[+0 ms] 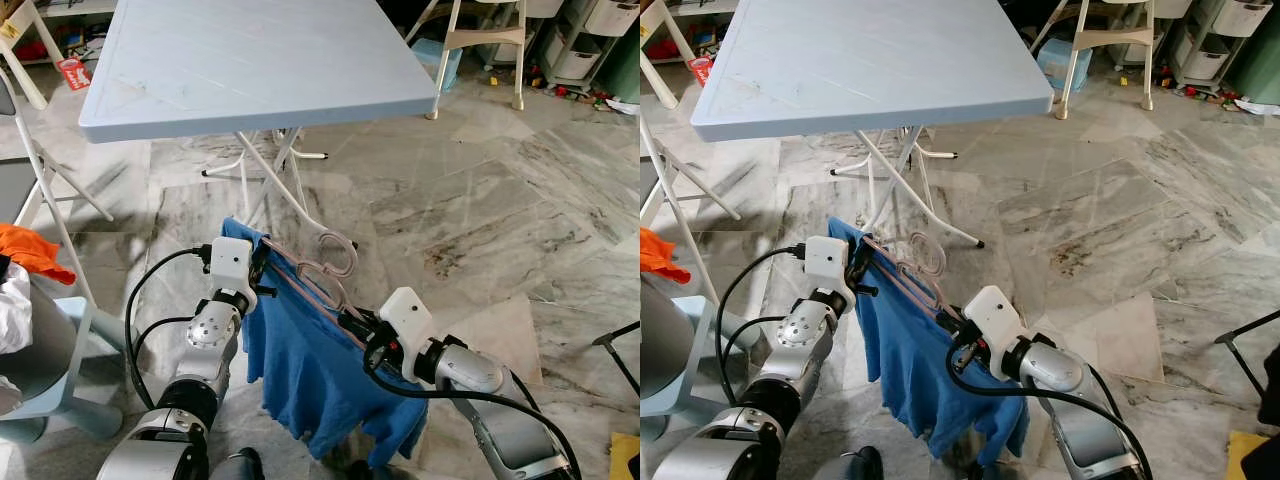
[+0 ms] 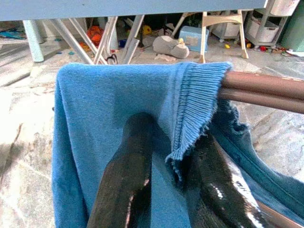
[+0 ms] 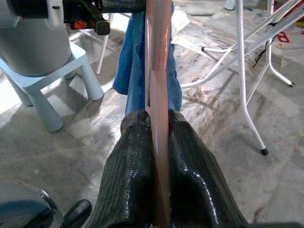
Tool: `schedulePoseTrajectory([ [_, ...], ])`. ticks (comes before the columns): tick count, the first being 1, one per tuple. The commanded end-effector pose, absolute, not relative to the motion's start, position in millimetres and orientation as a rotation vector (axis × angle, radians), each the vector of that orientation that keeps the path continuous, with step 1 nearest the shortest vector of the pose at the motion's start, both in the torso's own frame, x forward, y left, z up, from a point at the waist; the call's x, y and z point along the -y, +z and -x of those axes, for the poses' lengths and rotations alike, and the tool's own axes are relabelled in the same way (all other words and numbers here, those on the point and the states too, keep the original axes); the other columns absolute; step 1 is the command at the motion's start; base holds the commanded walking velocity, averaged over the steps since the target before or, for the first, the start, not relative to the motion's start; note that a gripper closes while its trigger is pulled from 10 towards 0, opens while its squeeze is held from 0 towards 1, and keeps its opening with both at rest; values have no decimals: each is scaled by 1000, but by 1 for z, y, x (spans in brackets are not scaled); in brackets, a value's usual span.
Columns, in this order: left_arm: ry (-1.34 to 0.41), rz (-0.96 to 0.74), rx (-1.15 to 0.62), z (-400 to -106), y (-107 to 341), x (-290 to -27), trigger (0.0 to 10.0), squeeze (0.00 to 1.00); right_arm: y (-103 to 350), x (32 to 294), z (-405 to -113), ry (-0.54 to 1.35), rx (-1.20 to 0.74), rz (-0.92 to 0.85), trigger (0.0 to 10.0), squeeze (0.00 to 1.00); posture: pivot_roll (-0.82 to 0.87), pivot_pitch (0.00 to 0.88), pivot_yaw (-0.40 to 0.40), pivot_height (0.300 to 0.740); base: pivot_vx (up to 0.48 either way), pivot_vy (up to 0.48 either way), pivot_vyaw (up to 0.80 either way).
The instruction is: Hang hanger
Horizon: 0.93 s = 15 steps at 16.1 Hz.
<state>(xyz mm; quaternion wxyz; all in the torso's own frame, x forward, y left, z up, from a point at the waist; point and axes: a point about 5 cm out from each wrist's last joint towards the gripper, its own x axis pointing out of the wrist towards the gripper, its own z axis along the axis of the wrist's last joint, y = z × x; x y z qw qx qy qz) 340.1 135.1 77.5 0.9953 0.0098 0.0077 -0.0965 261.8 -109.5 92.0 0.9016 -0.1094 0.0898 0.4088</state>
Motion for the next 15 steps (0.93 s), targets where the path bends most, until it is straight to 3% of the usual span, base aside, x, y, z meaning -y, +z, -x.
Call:
schedulePoseTrajectory([
  [1, -193, -18, -18, -341, 77, -137, 0, 0, 98, 109, -264, 843, -155, 243, 10000, 0, -79, 169, -17, 740, 0, 0, 0],
  [15, -185, -29, 3, -342, 81, -144, 0, 0, 91, 115, -275, 757, -158, 331, 10000, 0, -68, 163, -21, 740, 0, 0, 0],
])
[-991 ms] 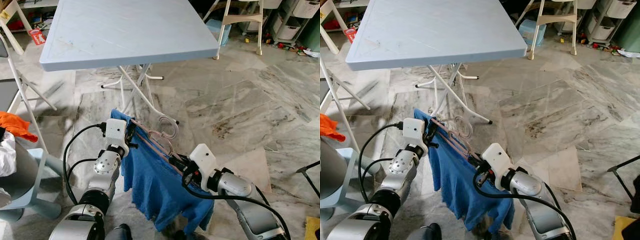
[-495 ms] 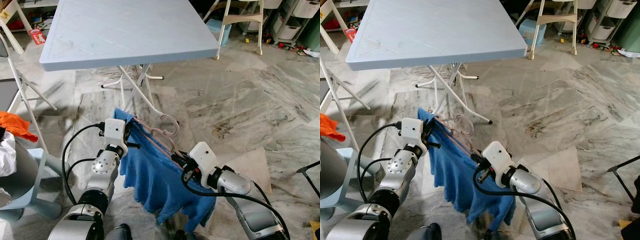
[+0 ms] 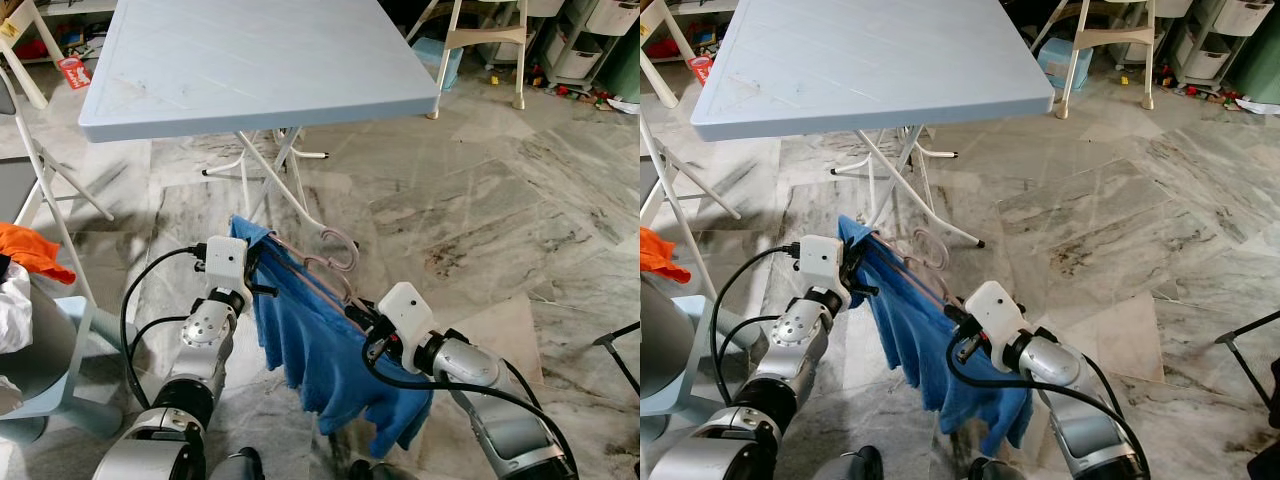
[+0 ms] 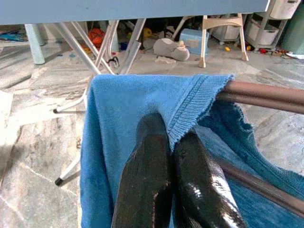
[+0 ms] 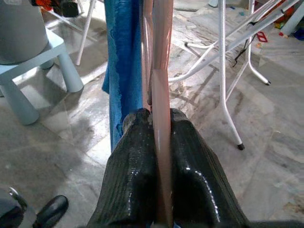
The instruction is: Hang hanger
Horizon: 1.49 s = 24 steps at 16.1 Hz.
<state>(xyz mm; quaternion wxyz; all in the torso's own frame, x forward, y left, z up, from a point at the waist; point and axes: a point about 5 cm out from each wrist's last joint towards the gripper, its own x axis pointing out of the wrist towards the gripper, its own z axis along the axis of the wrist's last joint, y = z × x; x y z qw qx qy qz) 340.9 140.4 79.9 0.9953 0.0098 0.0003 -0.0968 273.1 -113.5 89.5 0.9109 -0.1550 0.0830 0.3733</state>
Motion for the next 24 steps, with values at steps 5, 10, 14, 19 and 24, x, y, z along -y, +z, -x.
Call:
schedulePoseTrajectory([
  [5, -93, -44, 59, -349, 96, -165, 0, 0, 67, 141, -270, 741, -259, 492, 10000, 0, -65, 160, -23, 740, 0, 0, 0],
  [10, -25, -61, 47, -351, 100, -186, 0, 0, 69, 178, -273, 690, -285, 565, 10000, 0, -71, 168, -21, 740, 0, 0, 0],
  [14, -7, -72, 32, -352, 100, -193, 0, 0, 71, 206, -269, 702, -321, 665, 10000, 0, -75, 174, -16, 740, 0, 0, 0],
  [19, -2, -69, -41, -349, 87, -193, 0, 0, 98, 212, -268, 769, -234, 584, 10000, 0, -80, 180, -8, 740, 0, 0, 0],
  [24, 12, -53, -90, -343, 76, -197, 0, 0, 117, 222, -271, 758, -183, 520, 10000, 0, -77, 182, -7, 740, 0, 0, 0],
])
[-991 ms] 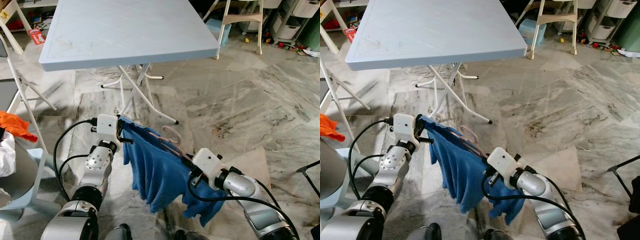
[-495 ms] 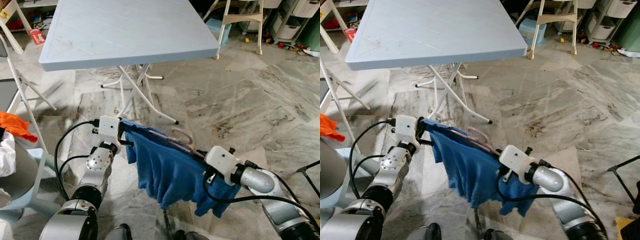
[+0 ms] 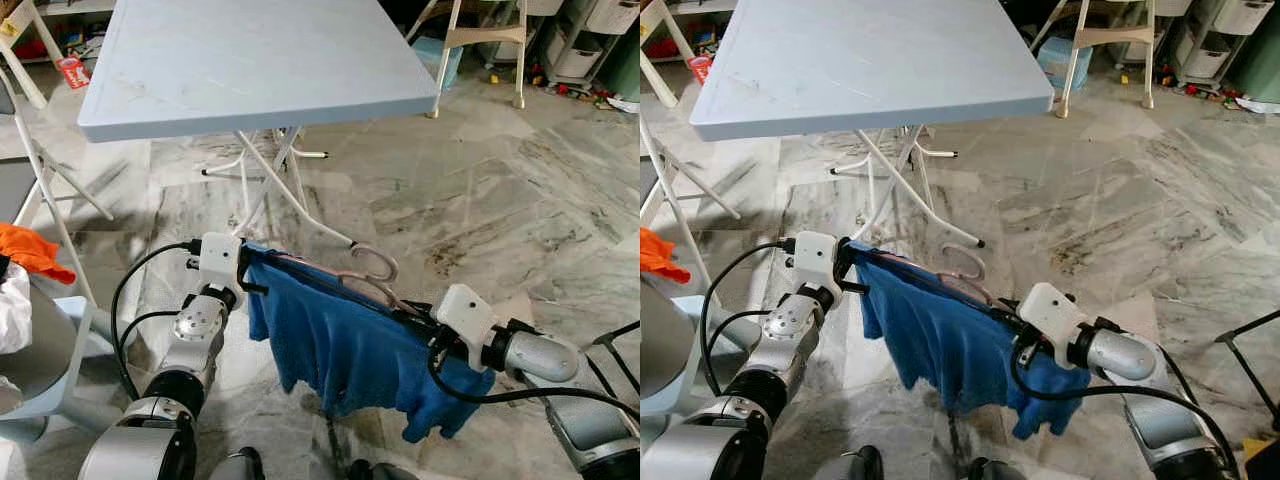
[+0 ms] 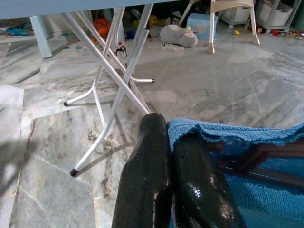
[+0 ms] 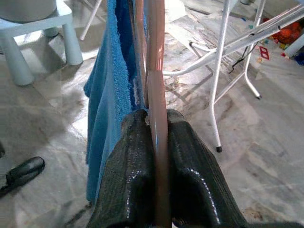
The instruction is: Hang hanger
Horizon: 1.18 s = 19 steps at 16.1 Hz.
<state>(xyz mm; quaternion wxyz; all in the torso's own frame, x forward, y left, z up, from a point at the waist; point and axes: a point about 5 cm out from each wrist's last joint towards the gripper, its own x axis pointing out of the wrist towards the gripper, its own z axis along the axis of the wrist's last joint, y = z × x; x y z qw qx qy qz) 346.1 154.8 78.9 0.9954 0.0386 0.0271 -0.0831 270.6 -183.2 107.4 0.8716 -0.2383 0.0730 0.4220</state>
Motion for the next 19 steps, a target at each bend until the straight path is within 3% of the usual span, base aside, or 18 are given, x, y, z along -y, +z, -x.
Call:
schedulePoseTrajectory([
  [1, 19, -53, -90, -343, 76, -199, 0, 0, 117, 225, -270, 760, -190, 522, 10000, 0, -75, 180, -6, 740, 0, 0, 0],
  [5, 80, -6, -161, -338, 68, -216, 0, 0, 133, 227, -270, 767, -134, 398, 10000, 0, -71, 183, -2, 740, 0, 0, 0],
  [10, 36, -50, -50, -347, 86, -203, 0, 0, 108, 210, -261, 857, -210, 499, 10000, 0, -68, 184, -6, 740, 0, 0, 0],
  [11, 42, -53, -56, -348, 87, -204, 0, 0, 110, 208, -259, 870, -196, 440, 10000, 0, -62, 185, -7, 740, 0, 0, 0],
  [17, 160, -36, -88, -344, 89, -240, 0, 0, 122, 235, -246, 958, -271, 437, 10000, 0, -64, 185, -5, 740, 0, 0, 0],
  [19, 176, -36, -64, -346, 96, -245, 0, 0, 112, 249, -241, 957, -377, 559, 10000, 0, -63, 188, -6, 740, 0, 0, 0],
])
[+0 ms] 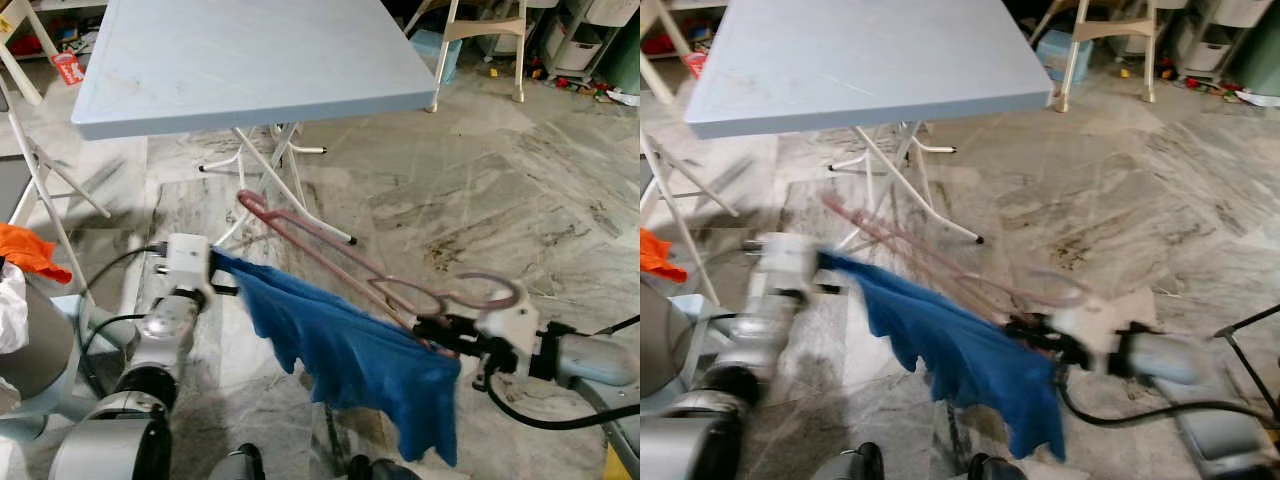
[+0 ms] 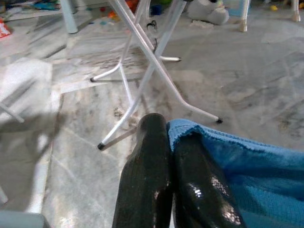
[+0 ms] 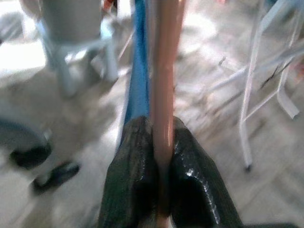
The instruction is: Hang hanger
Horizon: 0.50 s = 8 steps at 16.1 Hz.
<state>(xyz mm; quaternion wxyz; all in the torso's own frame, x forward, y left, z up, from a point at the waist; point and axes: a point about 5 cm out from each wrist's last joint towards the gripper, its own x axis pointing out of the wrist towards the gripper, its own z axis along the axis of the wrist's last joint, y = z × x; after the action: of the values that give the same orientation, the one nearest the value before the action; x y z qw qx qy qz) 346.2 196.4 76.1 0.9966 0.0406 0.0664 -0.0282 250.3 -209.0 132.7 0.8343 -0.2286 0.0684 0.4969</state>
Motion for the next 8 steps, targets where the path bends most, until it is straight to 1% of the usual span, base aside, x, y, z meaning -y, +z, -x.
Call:
schedulePoseTrajectory([
  [1, 176, -30, -52, -347, 97, -244, 0, 0, 108, 254, -242, 938, -413, 611, 10000, 0, -62, 188, -7, 740, 0, 0, 0],
  [2, 173, -30, -52, -347, 97, -243, 0, 0, 108, 253, -243, 937, -400, 614, 10000, 0, -62, 190, -9, 740, 0, 0, 0],
  [4, 147, -29, -74, -345, 89, -234, 0, 0, 116, 243, -252, 890, -301, 549, 10000, 0, -58, 192, -7, 740, 0, 0, 0],
  [5, 140, -25, -79, -344, 87, -232, 0, 0, 116, 241, -252, 895, -294, 547, 10000, 0, -58, 193, -7, 740, 0, 0, 0],
  [6, 99, -13, -89, -343, 81, -219, 0, 0, 116, 233, -256, 870, -250, 530, 10000, 0, -57, 194, -7, 740, 0, 0, 0],
  [8, 52, -4, -100, -341, 74, -203, 0, 0, 118, 220, -267, 791, -161, 495, 10000, 0, -58, 190, -11, 740, 0, 0, 0],
])
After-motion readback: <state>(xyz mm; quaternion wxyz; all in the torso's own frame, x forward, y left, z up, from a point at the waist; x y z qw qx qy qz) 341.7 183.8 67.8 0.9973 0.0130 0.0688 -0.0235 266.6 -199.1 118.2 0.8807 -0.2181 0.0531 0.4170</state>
